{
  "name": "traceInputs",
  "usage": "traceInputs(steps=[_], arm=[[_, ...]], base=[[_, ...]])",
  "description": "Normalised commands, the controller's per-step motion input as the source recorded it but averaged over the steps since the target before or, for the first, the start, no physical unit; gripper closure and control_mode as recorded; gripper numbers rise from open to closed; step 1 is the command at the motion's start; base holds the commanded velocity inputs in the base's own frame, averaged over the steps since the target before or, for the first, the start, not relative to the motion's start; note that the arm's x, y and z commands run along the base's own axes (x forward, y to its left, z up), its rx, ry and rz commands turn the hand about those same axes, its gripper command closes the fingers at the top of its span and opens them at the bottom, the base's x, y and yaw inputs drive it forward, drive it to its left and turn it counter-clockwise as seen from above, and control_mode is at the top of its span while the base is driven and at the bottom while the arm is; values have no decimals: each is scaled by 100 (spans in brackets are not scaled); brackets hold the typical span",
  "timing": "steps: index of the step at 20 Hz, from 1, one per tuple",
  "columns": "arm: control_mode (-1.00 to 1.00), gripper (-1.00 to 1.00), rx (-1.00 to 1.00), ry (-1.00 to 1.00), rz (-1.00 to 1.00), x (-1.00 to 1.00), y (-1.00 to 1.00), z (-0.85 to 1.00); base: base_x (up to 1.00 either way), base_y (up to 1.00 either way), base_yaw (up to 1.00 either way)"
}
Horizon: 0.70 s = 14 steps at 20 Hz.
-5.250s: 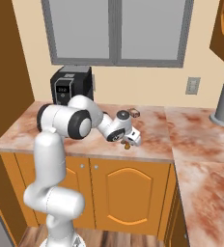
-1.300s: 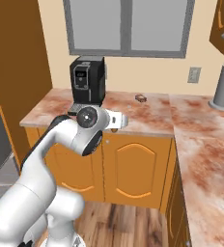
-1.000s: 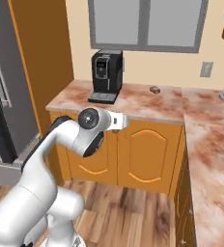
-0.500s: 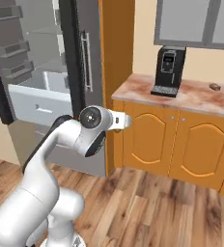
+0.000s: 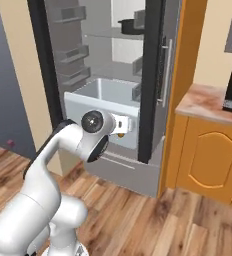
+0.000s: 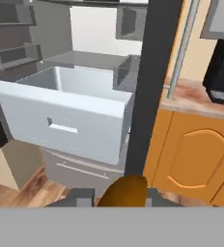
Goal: Place the avocado and mushroom inside the fridge drawer. Close the drawer after placing the vegetables.
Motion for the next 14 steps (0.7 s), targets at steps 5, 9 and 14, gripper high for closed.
traceInputs(steps=[5,9,14], arm=[[100,100,0,0,0,0,0,0],[100,100,0,0,0,0,0,0],[100,100,0,0,0,0,0,0]], base=[[5,100,27],[67,69,5],[91,17,-5]])
